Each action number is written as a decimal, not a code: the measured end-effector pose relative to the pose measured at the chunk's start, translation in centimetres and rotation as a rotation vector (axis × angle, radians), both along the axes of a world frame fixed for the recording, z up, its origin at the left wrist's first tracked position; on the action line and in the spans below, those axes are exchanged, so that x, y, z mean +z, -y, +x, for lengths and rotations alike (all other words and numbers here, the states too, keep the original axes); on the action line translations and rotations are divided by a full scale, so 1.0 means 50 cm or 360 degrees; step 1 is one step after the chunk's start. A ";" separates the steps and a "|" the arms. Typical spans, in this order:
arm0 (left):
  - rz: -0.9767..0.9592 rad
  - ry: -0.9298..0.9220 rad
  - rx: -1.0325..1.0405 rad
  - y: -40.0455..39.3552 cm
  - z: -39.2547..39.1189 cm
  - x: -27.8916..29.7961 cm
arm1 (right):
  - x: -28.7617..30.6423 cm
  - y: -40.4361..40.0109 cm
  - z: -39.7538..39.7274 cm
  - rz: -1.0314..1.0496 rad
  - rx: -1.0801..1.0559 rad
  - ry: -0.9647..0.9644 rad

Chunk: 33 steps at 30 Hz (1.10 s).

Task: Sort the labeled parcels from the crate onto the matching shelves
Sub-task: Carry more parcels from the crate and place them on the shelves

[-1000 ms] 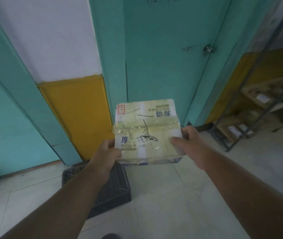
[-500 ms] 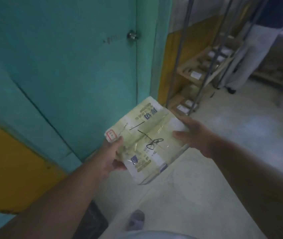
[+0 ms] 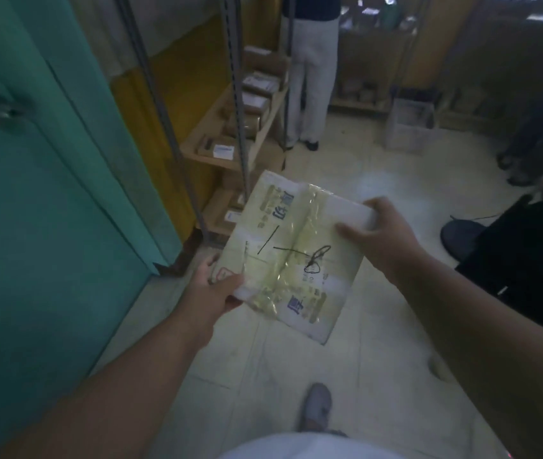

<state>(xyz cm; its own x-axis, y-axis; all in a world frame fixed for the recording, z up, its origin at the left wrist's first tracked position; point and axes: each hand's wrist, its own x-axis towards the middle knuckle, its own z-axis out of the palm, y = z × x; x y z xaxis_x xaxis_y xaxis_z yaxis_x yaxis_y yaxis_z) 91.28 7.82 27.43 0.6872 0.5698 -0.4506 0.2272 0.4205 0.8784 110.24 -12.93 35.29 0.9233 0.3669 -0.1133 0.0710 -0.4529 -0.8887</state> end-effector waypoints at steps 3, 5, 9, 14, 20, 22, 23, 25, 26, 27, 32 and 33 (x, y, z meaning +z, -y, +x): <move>0.0210 -0.0094 -0.0158 0.011 0.124 0.013 | 0.014 0.003 0.115 -0.0267 0.0130 0.0082; 0.0285 -0.0096 -0.0132 0.005 0.198 0.022 | 0.028 -0.008 0.199 -0.0383 0.0224 0.0174; 0.0526 -0.0188 -0.0218 -0.019 0.321 0.016 | 0.036 -0.045 0.349 -0.0437 0.0250 0.0249; 0.0630 -0.0282 -0.0426 -0.096 0.517 -0.014 | -0.009 -0.115 0.546 -0.0475 0.0216 0.0321; 0.0784 -0.0239 -0.0774 -0.142 0.882 0.002 | 0.012 -0.094 0.806 -0.0574 -0.0140 0.0437; 0.0860 -0.0238 -0.0863 -0.138 0.993 0.022 | 0.020 -0.064 0.882 -0.0590 -0.0284 0.0457; 0.0914 -0.0228 -0.0892 -0.136 1.045 0.027 | 0.020 -0.049 0.917 -0.0606 -0.0341 0.0467; 0.1031 -0.0232 -0.0938 -0.131 1.140 0.025 | 0.012 -0.030 0.994 -0.0624 -0.0384 0.0479; 0.1079 -0.0235 -0.0955 -0.127 1.183 0.017 | 0.002 -0.023 1.036 -0.0633 -0.0370 0.0462; 0.1108 -0.0207 -0.0960 -0.121 1.226 0.011 | -0.009 -0.018 1.080 -0.0640 -0.0336 0.0437; 0.1272 -0.0153 -0.0894 -0.114 1.409 -0.016 | -0.048 -0.025 1.335 -0.0637 -0.0095 0.0416; 0.1295 -0.0179 -0.0920 -0.119 1.439 -0.017 | -0.046 -0.033 1.377 -0.0653 -0.0060 0.0409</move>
